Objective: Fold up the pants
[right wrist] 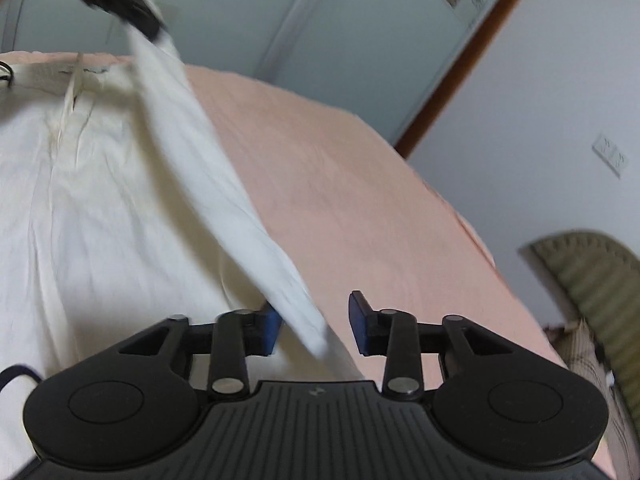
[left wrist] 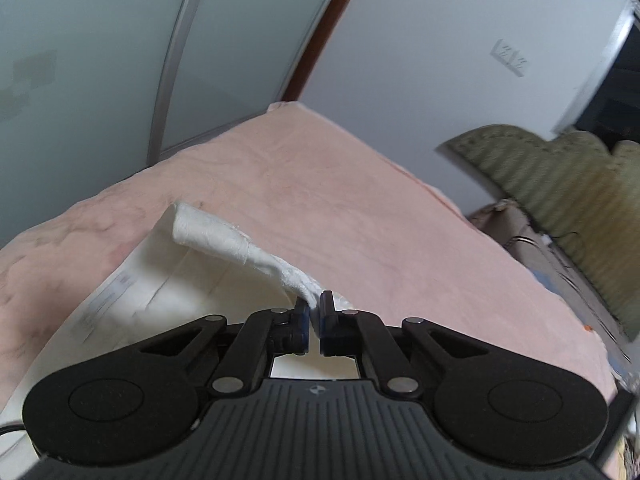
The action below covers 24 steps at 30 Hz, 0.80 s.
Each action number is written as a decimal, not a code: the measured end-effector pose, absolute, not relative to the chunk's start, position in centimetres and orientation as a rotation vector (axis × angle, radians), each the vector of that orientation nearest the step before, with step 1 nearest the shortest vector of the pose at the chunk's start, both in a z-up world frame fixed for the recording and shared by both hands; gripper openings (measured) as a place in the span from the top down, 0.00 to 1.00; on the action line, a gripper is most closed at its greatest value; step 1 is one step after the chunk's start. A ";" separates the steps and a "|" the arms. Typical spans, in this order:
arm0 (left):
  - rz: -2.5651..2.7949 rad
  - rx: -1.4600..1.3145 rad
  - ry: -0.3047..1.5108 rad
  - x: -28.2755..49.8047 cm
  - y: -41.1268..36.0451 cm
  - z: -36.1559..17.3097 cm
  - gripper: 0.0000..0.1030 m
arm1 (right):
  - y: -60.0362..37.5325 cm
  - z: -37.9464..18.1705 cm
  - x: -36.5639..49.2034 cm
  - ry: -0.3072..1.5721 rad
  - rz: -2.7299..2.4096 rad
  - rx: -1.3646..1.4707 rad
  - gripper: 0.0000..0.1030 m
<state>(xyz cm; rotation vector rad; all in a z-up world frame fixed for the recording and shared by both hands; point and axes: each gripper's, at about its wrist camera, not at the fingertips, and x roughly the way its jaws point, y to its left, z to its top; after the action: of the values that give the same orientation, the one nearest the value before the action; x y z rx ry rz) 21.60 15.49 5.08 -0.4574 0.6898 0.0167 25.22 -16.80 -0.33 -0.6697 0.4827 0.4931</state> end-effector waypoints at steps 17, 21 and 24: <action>-0.012 -0.408 0.741 3.9 19.8 3.7 0.95 | -16.5 2.6 2.1 0.542 0.729 -0.523 0.92; 0.040 -0.350 0.797 1.9 19.8 2.1 0.95 | -16.2 0.8 0.6 0.582 0.718 -0.463 0.92; 0.075 -0.300 0.773 1.1 19.5 2.5 0.95 | -16.4 0.7 -0.4 0.575 0.723 -0.408 0.92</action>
<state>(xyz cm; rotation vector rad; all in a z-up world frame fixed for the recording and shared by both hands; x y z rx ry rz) 1.08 19.47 2.53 -0.2998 0.7726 0.0751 -0.37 -16.45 0.74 -0.4075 0.5750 0.7232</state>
